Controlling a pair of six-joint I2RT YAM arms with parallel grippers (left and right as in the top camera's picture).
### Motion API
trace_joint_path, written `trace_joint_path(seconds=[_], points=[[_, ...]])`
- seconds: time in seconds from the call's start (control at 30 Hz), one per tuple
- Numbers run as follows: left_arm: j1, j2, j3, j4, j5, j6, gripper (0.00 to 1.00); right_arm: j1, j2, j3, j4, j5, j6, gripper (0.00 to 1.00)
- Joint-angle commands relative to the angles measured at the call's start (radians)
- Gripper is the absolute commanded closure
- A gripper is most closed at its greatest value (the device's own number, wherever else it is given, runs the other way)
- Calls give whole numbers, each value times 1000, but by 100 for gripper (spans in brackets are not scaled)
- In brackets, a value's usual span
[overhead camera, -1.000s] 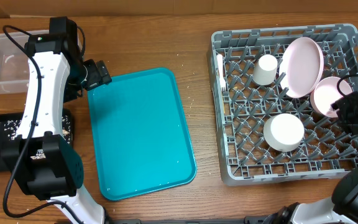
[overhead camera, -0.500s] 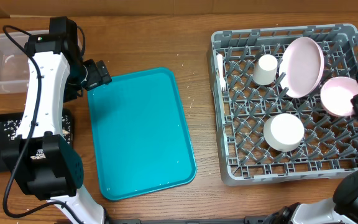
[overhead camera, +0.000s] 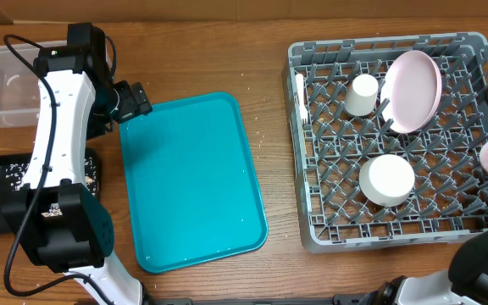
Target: Sort waste into correct bins and load items into the dishwasher rack
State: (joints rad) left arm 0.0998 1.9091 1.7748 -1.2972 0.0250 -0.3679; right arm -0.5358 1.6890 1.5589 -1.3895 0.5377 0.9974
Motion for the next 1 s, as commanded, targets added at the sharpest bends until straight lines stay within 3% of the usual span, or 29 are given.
trace_joint_path(seconds=[0.0, 0.27, 0.4, 0.67, 0.9, 0.97], points=[[-3, -19, 19, 0, -6, -14, 0, 59, -23, -23, 19, 212, 73, 96], [-3, -19, 19, 0, -6, -14, 0, 172, -20, -22, 24, 383, 68, 95], [-3, -19, 19, 0, -6, -14, 0, 238, 8, -22, 39, 449, -14, 89], [-3, -19, 19, 0, -6, -14, 0, 367, 88, -38, 34, 527, -63, 89], [-3, -19, 19, 0, -6, -14, 0, 363, 58, 9, 41, 345, -63, 75], [-3, -19, 19, 0, -6, -14, 0, 340, 27, 37, 41, 272, -64, 59]])
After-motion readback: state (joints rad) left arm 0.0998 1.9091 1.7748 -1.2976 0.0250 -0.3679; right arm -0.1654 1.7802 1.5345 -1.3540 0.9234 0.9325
